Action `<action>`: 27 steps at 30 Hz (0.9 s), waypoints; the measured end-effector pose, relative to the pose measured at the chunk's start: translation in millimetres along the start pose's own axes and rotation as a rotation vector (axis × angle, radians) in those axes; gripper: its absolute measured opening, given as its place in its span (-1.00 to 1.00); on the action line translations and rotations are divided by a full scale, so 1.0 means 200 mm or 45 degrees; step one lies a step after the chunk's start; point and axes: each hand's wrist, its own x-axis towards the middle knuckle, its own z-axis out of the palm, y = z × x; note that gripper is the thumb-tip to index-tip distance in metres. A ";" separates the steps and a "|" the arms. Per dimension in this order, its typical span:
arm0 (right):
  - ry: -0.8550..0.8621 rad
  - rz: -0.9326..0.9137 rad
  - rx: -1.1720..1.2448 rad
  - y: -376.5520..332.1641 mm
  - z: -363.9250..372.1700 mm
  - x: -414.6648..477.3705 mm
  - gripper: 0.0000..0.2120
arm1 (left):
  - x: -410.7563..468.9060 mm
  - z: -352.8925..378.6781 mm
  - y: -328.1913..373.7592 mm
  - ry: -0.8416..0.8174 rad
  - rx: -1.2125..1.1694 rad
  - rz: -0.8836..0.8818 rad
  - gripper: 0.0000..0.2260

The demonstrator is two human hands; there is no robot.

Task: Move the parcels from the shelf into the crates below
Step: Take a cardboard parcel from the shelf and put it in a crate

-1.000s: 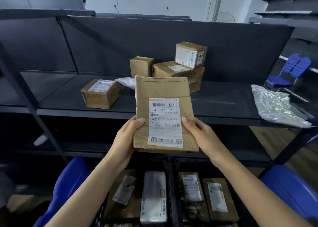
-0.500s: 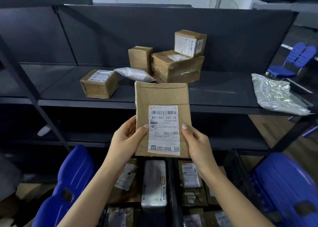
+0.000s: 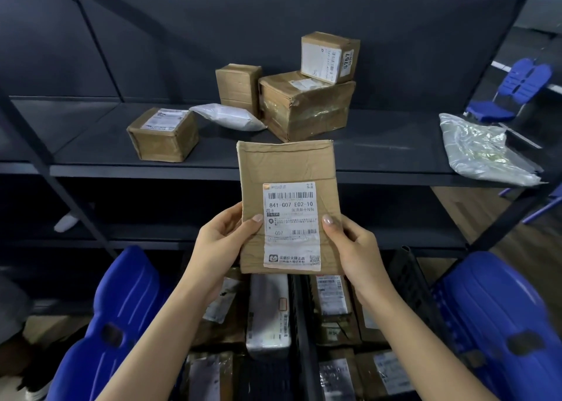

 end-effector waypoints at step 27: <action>0.072 0.482 -0.349 0.55 0.00 -0.09 -0.91 | 0.05 -0.07 -0.54 0.051 0.166 -0.449 -0.60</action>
